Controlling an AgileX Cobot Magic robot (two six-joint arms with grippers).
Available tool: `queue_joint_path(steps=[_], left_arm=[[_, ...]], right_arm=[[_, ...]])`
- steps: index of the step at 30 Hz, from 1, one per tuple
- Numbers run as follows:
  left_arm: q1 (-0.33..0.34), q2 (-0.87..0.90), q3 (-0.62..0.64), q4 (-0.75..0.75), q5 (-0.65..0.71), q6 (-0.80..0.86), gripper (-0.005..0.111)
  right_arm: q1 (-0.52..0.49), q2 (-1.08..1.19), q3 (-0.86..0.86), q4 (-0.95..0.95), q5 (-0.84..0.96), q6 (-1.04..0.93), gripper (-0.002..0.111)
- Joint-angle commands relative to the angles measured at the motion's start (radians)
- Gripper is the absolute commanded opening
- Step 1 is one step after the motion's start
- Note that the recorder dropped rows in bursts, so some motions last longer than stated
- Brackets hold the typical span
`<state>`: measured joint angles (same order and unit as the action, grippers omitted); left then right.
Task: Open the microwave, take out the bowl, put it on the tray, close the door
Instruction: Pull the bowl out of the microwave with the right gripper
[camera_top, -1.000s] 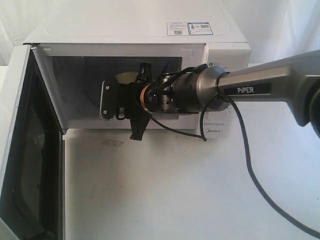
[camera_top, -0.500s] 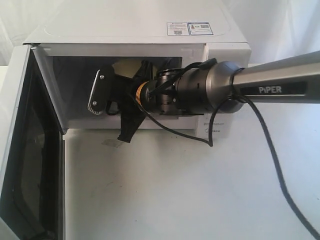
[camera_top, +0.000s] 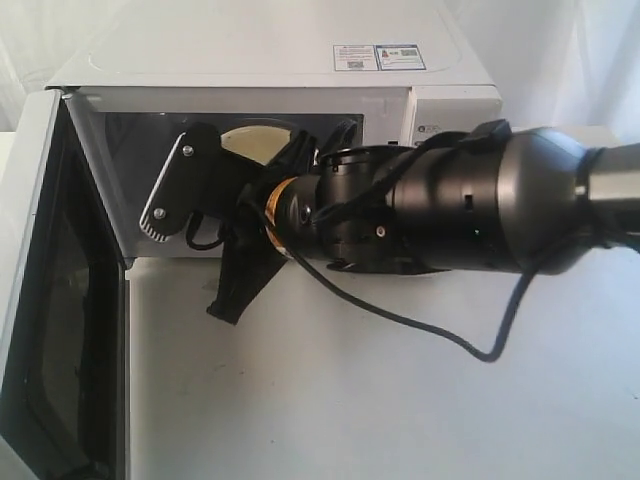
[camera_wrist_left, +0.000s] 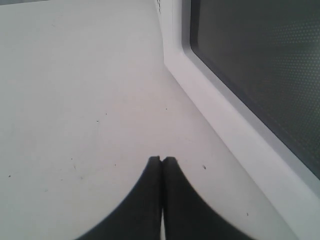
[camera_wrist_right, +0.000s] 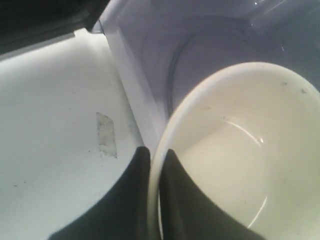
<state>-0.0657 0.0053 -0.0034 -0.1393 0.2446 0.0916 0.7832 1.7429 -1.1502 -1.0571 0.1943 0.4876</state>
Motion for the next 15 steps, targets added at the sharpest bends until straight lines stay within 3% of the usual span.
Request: queue_joint_path(steps=[1,9,14,15], left_arm=[[0.002,-0.005,0.003,-0.008,0.002,0.002,0.000],[0.002,-0.005,0.003,-0.008,0.002,0.002,0.000],[0.002,-0.005,0.003,-0.008,0.002,0.002,0.000],[0.002,-0.005,0.003,-0.008,0.002,0.002,0.000]], right_arm=[[0.054,-0.063,0.043,0.037,0.038,0.010,0.000],[0.153,-0.094,0.084,0.179,0.217,-0.067,0.000],[0.175,-0.169,0.079,0.604,0.495,-0.521,0.000],[0.175,-0.182,0.079,0.624,0.543,-0.539,0.000]])
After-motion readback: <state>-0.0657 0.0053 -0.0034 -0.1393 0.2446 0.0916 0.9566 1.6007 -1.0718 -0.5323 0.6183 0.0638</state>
